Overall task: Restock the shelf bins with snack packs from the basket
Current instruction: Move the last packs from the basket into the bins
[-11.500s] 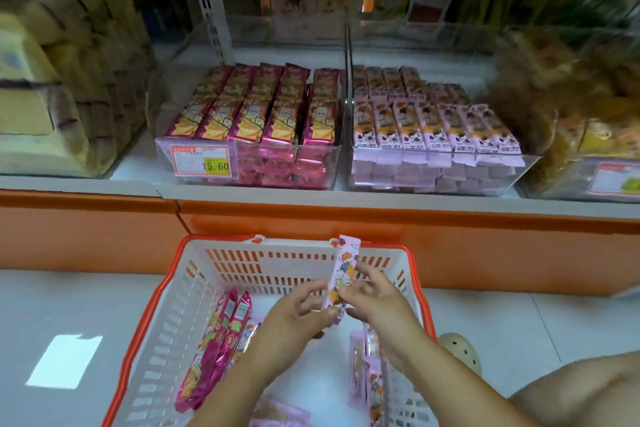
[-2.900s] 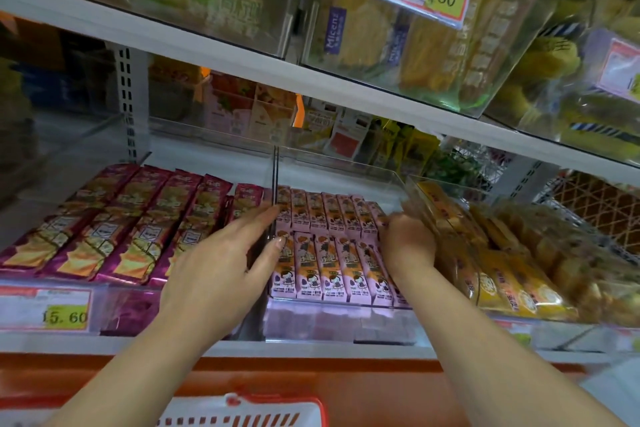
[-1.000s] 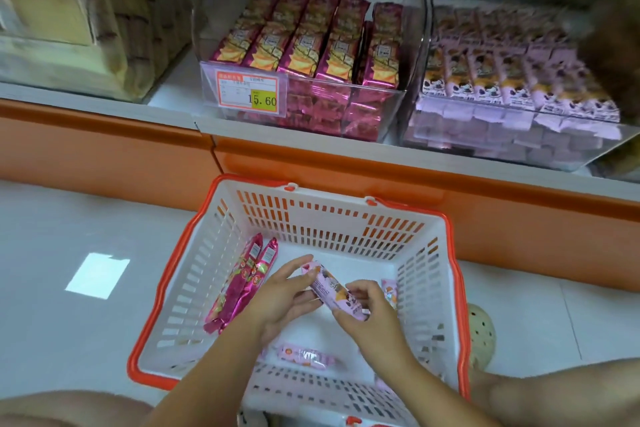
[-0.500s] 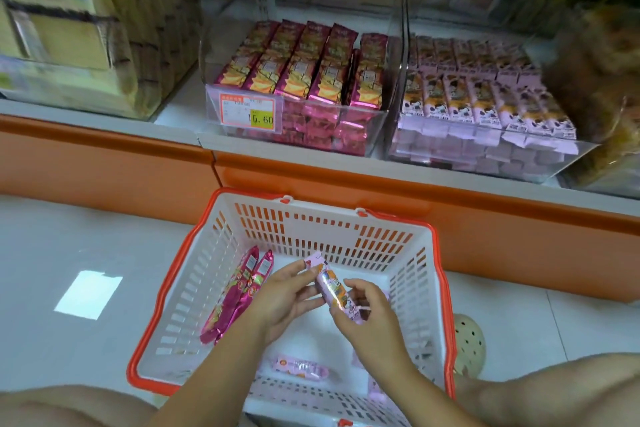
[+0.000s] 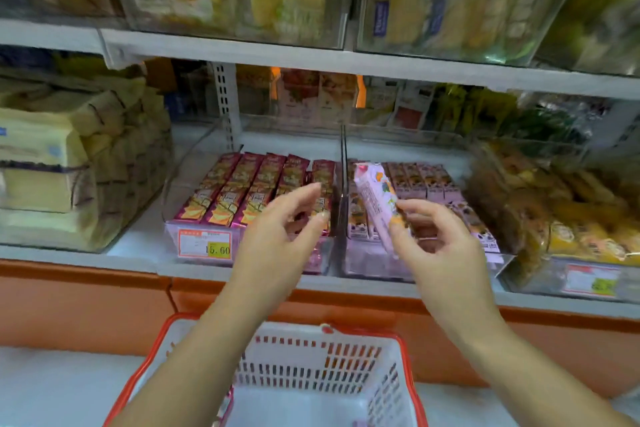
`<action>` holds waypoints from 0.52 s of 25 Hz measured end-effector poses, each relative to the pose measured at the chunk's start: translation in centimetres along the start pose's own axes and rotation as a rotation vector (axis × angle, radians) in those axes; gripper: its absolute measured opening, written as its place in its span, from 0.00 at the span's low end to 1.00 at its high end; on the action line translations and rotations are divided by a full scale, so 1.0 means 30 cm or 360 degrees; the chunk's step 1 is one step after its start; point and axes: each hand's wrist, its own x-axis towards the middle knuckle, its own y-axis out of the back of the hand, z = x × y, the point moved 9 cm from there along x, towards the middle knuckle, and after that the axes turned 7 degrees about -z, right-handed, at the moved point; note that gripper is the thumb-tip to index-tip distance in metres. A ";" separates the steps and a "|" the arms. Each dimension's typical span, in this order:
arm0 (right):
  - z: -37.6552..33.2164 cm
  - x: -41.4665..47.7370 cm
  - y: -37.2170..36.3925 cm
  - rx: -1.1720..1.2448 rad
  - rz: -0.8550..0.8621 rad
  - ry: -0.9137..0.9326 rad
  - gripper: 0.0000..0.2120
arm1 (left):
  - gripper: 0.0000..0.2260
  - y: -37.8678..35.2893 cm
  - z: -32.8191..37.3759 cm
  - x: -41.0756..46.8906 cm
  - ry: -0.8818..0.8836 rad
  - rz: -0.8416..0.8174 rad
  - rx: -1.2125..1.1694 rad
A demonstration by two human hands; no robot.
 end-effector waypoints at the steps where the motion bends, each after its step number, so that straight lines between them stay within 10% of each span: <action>1: 0.005 0.064 0.014 -0.0098 0.0035 -0.0027 0.09 | 0.20 -0.019 0.012 0.048 -0.0037 -0.0036 0.0219; 13: 0.120 0.203 -0.167 -0.0549 -0.0452 -0.0145 0.15 | 0.22 -0.133 -0.065 0.143 -0.0054 -0.0096 0.0625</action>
